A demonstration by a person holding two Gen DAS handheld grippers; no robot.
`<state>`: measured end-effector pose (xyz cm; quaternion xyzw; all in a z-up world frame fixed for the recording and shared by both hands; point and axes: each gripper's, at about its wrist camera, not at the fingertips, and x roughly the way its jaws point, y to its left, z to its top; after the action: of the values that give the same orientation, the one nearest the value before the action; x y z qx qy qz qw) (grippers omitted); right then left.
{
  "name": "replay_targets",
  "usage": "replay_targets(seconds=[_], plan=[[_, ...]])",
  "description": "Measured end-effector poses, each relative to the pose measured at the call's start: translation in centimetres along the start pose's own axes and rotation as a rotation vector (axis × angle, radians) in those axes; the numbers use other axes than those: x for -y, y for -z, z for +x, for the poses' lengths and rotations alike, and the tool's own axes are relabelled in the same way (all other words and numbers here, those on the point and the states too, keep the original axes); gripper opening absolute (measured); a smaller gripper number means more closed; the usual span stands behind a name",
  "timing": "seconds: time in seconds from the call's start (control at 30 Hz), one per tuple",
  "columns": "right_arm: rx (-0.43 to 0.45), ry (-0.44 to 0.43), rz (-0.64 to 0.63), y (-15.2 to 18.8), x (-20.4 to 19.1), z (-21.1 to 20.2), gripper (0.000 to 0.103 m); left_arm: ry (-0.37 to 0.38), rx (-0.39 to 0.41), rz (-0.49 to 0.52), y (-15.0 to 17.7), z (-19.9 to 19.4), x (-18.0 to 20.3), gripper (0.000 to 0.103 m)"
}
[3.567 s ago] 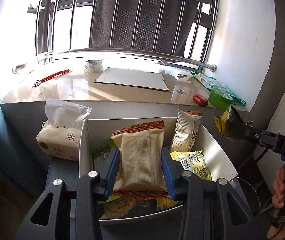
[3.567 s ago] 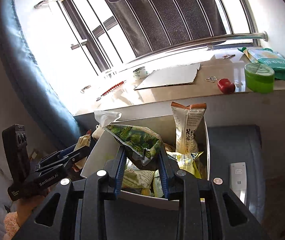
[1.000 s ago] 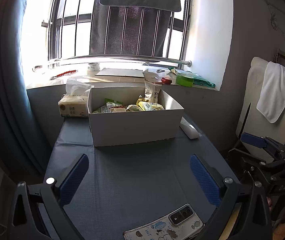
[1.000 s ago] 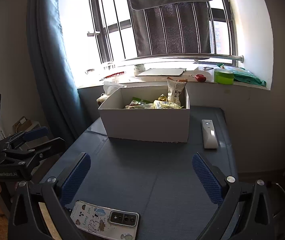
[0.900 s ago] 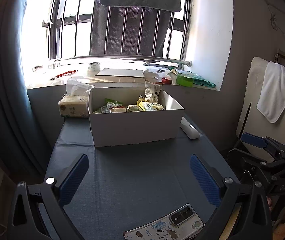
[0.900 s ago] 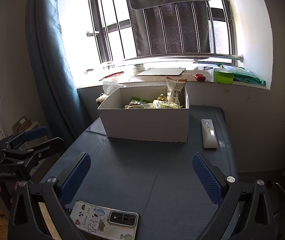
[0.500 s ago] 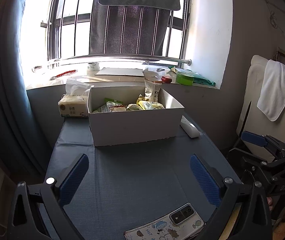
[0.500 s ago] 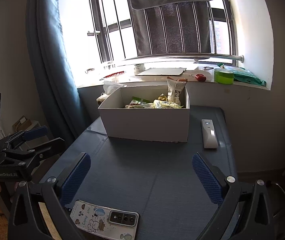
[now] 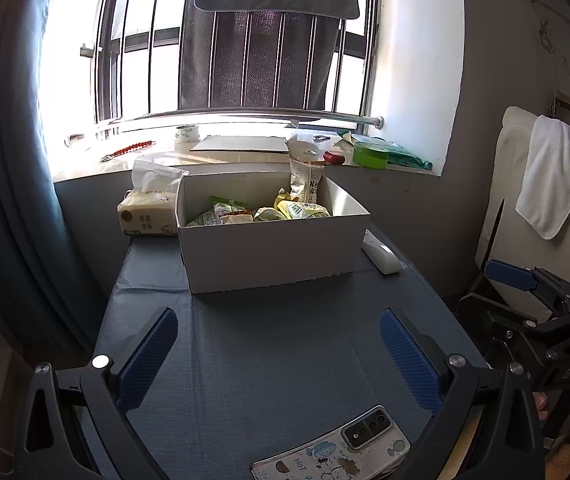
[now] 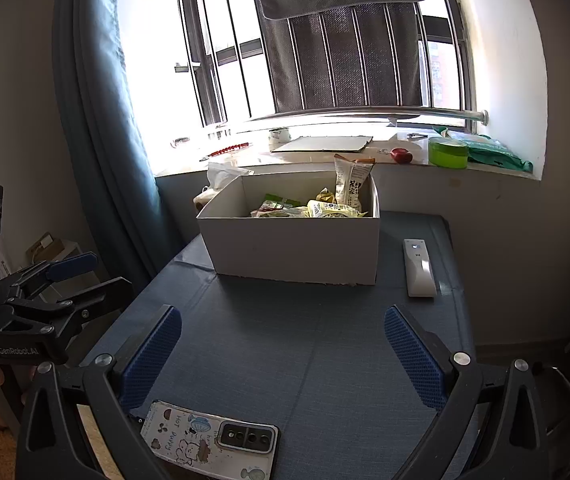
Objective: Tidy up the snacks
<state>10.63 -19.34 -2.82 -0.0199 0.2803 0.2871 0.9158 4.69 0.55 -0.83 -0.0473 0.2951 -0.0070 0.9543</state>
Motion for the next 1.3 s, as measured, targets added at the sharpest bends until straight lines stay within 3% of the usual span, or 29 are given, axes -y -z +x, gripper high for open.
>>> replay_targets(seconds=[1.3], plan=[[-0.002, -0.004, -0.009, -0.04, -0.07, 0.01, 0.103, 0.008, -0.011, 0.006, 0.11, 0.19, -0.05, 0.103]])
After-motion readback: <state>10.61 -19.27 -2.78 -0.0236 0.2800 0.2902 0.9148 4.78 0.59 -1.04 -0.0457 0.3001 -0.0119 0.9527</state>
